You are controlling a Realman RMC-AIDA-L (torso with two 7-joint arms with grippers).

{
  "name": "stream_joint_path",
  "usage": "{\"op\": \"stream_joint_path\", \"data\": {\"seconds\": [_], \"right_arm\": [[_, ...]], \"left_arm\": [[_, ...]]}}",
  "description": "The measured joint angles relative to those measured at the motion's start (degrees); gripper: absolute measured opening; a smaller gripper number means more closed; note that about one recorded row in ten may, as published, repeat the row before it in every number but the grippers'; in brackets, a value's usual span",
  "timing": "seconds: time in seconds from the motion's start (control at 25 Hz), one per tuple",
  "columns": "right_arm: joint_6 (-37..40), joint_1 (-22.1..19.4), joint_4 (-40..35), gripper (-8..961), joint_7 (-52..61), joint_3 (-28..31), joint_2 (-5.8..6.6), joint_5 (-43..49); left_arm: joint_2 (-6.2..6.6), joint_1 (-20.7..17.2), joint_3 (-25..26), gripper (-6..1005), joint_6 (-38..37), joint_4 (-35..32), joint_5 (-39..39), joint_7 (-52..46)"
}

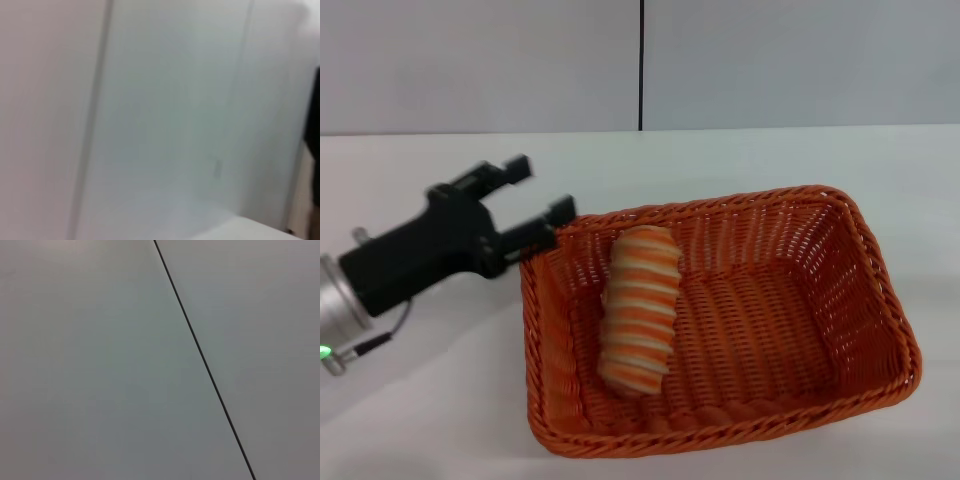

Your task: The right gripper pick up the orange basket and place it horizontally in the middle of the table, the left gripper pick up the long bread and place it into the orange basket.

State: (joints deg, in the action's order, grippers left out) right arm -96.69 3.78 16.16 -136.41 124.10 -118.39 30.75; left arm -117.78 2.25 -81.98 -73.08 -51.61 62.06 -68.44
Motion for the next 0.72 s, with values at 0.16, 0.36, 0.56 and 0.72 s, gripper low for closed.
{"op": "stream_joint_path", "data": {"seconds": [0.16,0.36,0.56,0.72], "right_arm": [[0.02,0.0,-0.16,515,0.0,0.47,0.0,-0.12],[0.02,0.53,-2.07,515,-0.01,5.18,-0.31,-0.17],[0.02,1.58,-4.83,515,-4.48,11.26,-0.52,-0.2],[0.13,2.26,-5.38,515,-6.52,11.85,-0.5,-0.18]], "left_arm": [[0.0,-0.24,5.76,810,-1.1,0.72,0.03,-0.02],[0.01,-0.65,12.89,810,-2.1,2.21,0.05,-0.01],[-0.06,-0.67,19.2,810,-2.21,6.21,0.01,3.69],[-0.44,-0.67,21.63,810,-2.79,8.36,-0.47,8.94]]}}
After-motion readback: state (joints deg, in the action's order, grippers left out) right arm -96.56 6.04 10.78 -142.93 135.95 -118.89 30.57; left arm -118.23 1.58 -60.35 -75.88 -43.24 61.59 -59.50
